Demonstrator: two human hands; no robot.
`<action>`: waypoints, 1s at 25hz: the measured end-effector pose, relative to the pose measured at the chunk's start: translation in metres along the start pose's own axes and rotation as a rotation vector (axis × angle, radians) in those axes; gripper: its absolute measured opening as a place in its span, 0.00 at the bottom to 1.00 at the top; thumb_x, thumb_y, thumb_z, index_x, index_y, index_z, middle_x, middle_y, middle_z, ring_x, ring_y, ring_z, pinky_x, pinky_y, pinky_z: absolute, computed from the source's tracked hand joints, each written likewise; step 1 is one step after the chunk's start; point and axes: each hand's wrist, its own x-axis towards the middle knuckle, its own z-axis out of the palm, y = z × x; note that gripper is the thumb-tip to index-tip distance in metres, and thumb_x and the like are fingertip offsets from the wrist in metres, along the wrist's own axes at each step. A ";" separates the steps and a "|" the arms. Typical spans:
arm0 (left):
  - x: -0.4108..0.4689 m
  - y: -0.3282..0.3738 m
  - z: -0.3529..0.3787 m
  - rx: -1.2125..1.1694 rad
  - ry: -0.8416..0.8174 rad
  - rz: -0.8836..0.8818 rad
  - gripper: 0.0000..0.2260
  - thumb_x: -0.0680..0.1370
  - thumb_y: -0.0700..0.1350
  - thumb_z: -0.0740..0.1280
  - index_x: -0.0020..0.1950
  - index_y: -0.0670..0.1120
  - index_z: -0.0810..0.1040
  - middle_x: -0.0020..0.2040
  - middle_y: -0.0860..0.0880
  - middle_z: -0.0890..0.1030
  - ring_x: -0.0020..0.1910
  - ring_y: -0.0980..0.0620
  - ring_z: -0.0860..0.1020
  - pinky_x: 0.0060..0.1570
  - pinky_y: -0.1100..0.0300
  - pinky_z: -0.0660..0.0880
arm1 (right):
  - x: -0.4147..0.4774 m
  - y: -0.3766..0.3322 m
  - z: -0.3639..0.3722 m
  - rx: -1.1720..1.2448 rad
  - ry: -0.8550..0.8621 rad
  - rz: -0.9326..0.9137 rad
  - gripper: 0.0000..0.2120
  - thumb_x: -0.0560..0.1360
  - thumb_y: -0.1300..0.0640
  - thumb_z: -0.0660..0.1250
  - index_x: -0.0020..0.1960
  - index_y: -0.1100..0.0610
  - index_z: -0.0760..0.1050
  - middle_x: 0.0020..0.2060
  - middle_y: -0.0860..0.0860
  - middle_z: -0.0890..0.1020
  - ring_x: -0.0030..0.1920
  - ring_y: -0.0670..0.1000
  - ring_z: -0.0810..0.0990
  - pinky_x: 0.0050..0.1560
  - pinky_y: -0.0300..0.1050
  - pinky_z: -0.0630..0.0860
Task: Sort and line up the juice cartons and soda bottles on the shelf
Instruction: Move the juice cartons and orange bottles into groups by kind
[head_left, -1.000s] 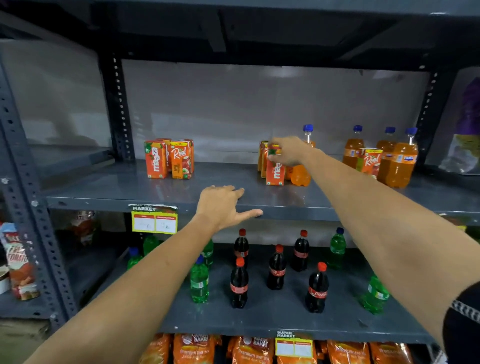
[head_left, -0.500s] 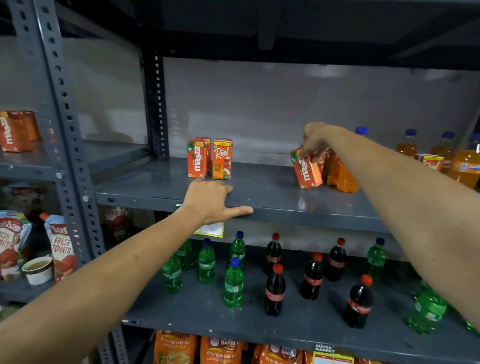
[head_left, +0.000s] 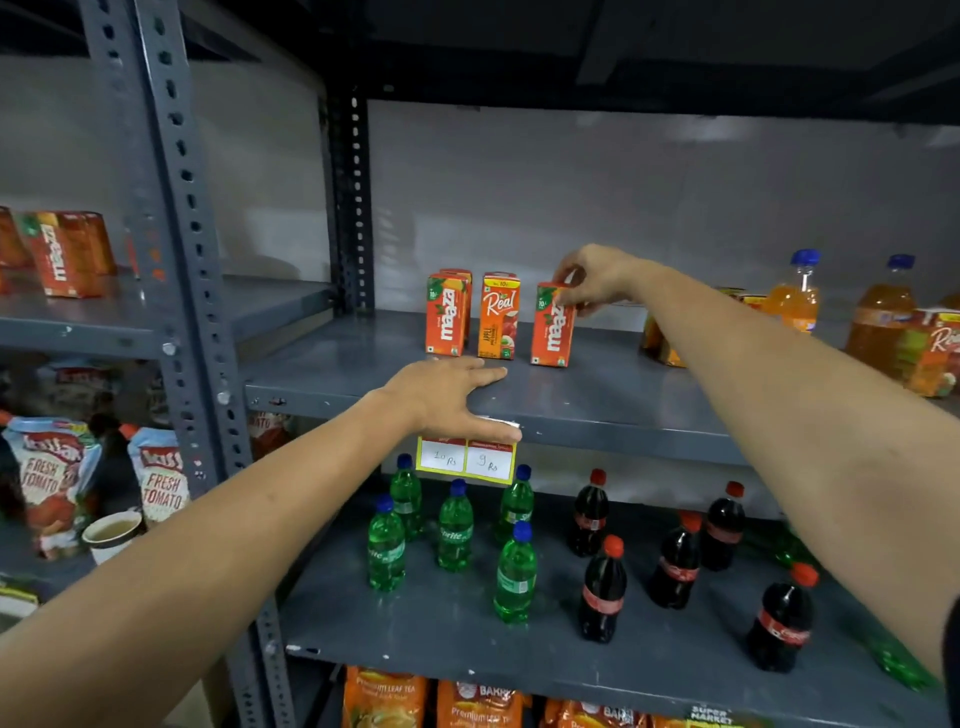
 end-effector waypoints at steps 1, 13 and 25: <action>0.001 0.000 0.000 -0.019 -0.017 0.004 0.44 0.67 0.75 0.57 0.78 0.57 0.53 0.79 0.52 0.55 0.77 0.50 0.55 0.73 0.49 0.57 | 0.002 0.000 -0.002 -0.029 -0.022 0.009 0.21 0.73 0.59 0.70 0.64 0.61 0.71 0.60 0.61 0.77 0.56 0.58 0.79 0.49 0.50 0.80; 0.004 -0.005 0.003 -0.017 0.043 0.050 0.42 0.68 0.75 0.56 0.77 0.56 0.57 0.78 0.52 0.59 0.75 0.49 0.61 0.70 0.48 0.61 | 0.024 -0.056 0.022 -0.314 0.047 -0.111 0.23 0.73 0.50 0.69 0.64 0.59 0.73 0.61 0.56 0.78 0.59 0.56 0.78 0.59 0.49 0.76; 0.000 0.011 0.012 0.069 0.172 -0.031 0.52 0.57 0.82 0.43 0.73 0.55 0.64 0.70 0.56 0.70 0.67 0.52 0.71 0.57 0.49 0.72 | -0.049 0.009 -0.030 -0.097 -0.053 -0.288 0.18 0.72 0.56 0.71 0.59 0.64 0.77 0.55 0.57 0.83 0.54 0.51 0.81 0.60 0.47 0.76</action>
